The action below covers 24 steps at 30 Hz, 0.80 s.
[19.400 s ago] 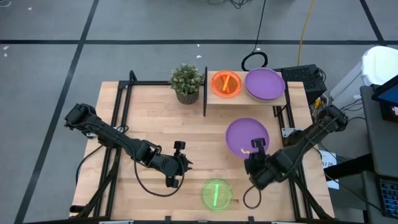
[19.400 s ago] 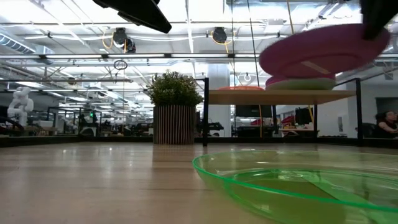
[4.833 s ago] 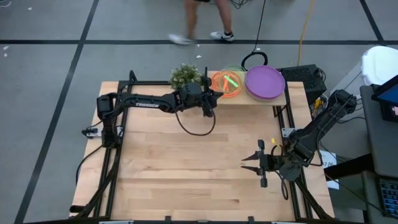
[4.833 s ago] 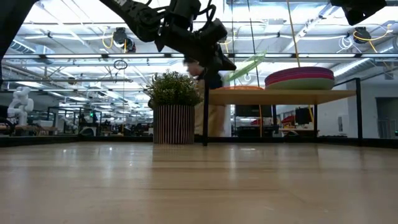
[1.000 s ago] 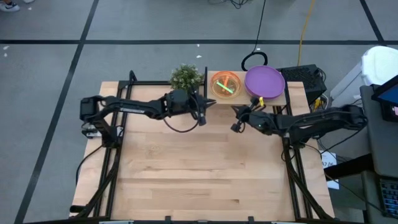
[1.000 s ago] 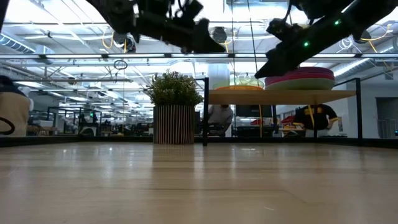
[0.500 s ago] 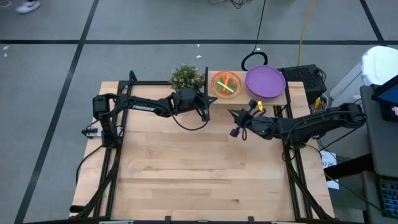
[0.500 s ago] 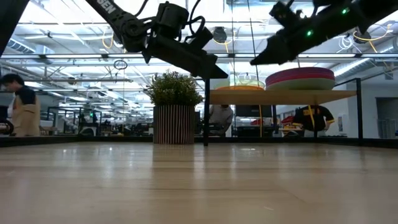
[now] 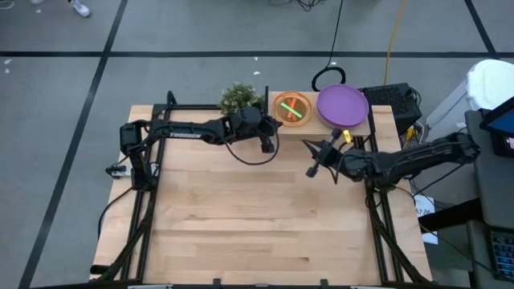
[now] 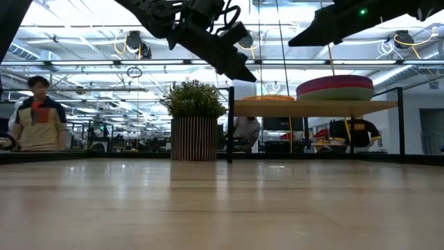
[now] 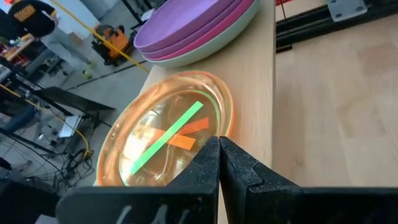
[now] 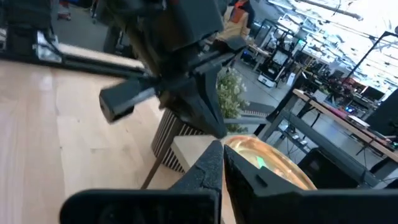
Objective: Place and stack plates onto a shelf
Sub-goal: Return to Home Position
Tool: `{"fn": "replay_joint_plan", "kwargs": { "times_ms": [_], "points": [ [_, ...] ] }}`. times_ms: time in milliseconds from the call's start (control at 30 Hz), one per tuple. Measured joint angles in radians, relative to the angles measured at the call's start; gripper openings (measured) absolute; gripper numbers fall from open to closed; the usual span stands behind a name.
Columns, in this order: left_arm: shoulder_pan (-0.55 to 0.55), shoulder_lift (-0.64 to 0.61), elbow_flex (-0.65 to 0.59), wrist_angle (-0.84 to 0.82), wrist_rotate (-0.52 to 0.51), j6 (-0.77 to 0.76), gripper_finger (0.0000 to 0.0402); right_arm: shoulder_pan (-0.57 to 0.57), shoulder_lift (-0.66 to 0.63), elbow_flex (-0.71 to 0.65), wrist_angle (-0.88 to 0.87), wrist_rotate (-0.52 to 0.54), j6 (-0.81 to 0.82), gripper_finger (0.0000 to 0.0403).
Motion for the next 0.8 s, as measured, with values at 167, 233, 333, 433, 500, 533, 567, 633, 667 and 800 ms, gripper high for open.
{"fn": "replay_joint_plan", "kwargs": {
  "times_ms": [167, 233, 333, 433, 500, 533, 567, 633, 667, 800],
  "points": [
    [-0.022, -0.049, 0.014, -0.120, -0.002, -0.035, 0.0004, 0.004, -0.042, 0.000, -0.103, -0.022, 0.043, 0.0000],
    [-0.035, -0.108, 0.013, -0.215, 0.006, -0.103, 0.0004, 0.013, -0.063, 0.000, -0.148, -0.062, 0.067, 0.0000],
    [-0.074, -0.200, -0.012, -0.294, 0.023, -0.181, 0.0004, 0.028, -0.098, 0.000, -0.210, -0.160, 0.109, 0.0000],
    [-0.139, -0.303, -0.093, -0.307, 0.030, -0.238, 0.0004, 0.044, -0.134, 0.000, -0.264, -0.295, 0.157, 0.0000],
    [-0.187, -0.374, -0.175, -0.265, 0.032, -0.270, 0.0003, 0.055, -0.149, -0.002, -0.292, -0.394, 0.190, 0.0000],
    [-0.210, -0.411, -0.221, -0.239, 0.032, -0.284, 0.0003, 0.058, -0.159, -0.002, -0.296, -0.439, 0.198, 0.0000],
    [-0.234, -0.444, -0.268, -0.208, 0.030, -0.295, 0.0003, 0.063, -0.166, -0.002, -0.307, -0.476, 0.203, 0.0000],
    [-0.280, -0.512, -0.364, -0.133, 0.022, -0.311, 0.0003, 0.072, -0.178, -0.002, -0.304, -0.533, 0.212, 0.0000],
    [-0.303, -0.547, -0.412, -0.108, 0.017, -0.319, 0.0003, 0.076, -0.181, -0.002, -0.306, -0.541, 0.213, 0.0000],
    [-0.376, -0.667, -0.573, 0.018, 0.001, -0.366, 0.0003, 0.085, -0.195, -0.034, -0.293, -0.562, 0.208, 0.0000]
  ]
}}
